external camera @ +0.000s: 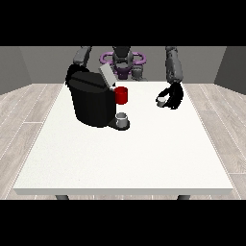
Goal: Insert the coffee pod into the coffee machine and close the lid
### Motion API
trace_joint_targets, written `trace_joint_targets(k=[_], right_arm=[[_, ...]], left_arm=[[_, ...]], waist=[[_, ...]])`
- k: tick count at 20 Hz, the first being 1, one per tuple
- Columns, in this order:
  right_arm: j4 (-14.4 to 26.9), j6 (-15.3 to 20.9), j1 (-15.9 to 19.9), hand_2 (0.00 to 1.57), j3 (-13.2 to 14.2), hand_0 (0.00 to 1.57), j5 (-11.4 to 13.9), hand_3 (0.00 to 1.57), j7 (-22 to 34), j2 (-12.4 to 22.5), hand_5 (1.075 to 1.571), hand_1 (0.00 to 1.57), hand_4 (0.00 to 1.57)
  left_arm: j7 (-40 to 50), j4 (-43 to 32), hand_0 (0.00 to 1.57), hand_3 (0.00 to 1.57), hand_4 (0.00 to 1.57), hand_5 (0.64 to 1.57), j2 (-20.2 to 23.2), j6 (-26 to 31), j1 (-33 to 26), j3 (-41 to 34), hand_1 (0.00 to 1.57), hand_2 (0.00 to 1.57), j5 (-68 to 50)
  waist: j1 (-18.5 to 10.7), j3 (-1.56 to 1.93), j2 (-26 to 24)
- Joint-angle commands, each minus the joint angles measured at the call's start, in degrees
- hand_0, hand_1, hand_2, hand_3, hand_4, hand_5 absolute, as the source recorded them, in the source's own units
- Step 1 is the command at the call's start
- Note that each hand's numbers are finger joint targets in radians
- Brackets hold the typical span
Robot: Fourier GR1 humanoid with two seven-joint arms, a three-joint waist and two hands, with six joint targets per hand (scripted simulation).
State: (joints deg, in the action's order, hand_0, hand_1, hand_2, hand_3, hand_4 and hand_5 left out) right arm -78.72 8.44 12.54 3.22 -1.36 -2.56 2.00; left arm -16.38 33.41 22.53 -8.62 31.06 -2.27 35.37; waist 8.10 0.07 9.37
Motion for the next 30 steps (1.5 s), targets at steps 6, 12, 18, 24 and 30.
trace_joint_targets(k=[6,12,18,24,30], right_arm=[[2.8,-0.3,-1.0,0.00,0.9,0.00,-1.2,0.00,-0.1,-0.2,1.571,0.00,0.50],[7.4,-2.7,-1.1,0.00,1.6,0.00,-1.4,0.00,-5.0,0.9,1.571,0.00,0.44],[5.4,-0.4,0.2,0.00,-1.4,0.00,-0.9,0.00,-3.0,-1.9,1.571,0.00,0.49],[4.7,-1.9,2.1,0.00,0.1,0.00,-1.5,0.00,-3.6,0.3,1.571,0.00,0.50],[2.6,-0.6,3.9,0.00,-1.1,0.00,-0.4,0.00,1.8,0.4,1.571,0.00,0.49]], left_arm=[[-4.9,1.2,1.47,1.41,0.61,1.571,-0.2,4.4,3.3,0.8,1.47,1.47,0.7],[-0.2,5.0,1.32,1.35,0.58,1.571,-0.9,9.5,10.3,0.9,1.32,1.38,0.2],[1.0,5.0,1.26,1.29,0.54,1.571,1.7,14.2,14.8,-0.9,1.26,1.33,-0.4],[2.5,6.4,1.25,1.29,0.57,1.571,2.7,15.9,19.3,-1.8,1.25,1.33,-0.1],[7.7,6.2,1.07,1.23,0.52,1.571,1.9,15.9,25.2,-3.2,1.07,1.22,-0.2]], waist=[[-1.3,-0.08,-2.3],[-0.9,-0.05,-3.4],[1.4,-0.08,-3.6],[2.5,-0.07,-2.6],[5.5,-0.08,-3.2]])
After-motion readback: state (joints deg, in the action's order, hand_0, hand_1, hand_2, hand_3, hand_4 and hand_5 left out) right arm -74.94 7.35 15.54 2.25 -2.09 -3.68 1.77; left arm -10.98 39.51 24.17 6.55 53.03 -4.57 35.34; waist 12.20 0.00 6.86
